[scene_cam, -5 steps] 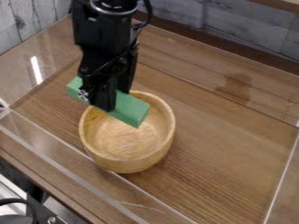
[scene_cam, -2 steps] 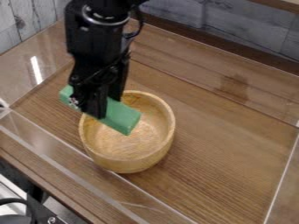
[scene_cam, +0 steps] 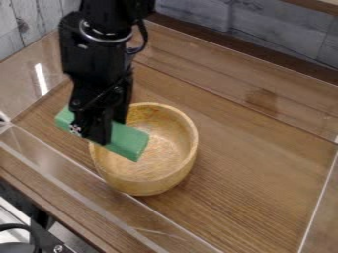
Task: Put the green stick in the brown bowl
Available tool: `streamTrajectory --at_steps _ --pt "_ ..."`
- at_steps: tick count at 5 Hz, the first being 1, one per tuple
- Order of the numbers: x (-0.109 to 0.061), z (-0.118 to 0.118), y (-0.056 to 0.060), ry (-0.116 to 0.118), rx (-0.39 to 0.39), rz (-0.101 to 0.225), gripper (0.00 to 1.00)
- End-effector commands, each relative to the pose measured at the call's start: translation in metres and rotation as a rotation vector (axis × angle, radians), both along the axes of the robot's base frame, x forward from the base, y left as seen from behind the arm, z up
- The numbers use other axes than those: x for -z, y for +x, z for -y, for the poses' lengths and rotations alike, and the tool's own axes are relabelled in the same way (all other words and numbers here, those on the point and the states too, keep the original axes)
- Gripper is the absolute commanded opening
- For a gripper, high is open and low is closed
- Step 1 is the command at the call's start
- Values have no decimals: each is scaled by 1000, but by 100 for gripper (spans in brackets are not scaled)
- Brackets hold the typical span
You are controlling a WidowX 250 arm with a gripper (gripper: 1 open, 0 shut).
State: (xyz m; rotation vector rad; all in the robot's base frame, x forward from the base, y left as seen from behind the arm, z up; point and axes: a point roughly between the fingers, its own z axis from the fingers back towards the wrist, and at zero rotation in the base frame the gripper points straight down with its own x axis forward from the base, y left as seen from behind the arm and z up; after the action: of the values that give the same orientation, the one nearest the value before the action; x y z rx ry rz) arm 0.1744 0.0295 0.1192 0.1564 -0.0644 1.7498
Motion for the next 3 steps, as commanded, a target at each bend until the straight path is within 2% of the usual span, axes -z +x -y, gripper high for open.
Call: streamTrajectory --at_steps 1,3 --pt "-9 6 0 9 80 23 0" --pt "-27 15 7 18 124 8 0"
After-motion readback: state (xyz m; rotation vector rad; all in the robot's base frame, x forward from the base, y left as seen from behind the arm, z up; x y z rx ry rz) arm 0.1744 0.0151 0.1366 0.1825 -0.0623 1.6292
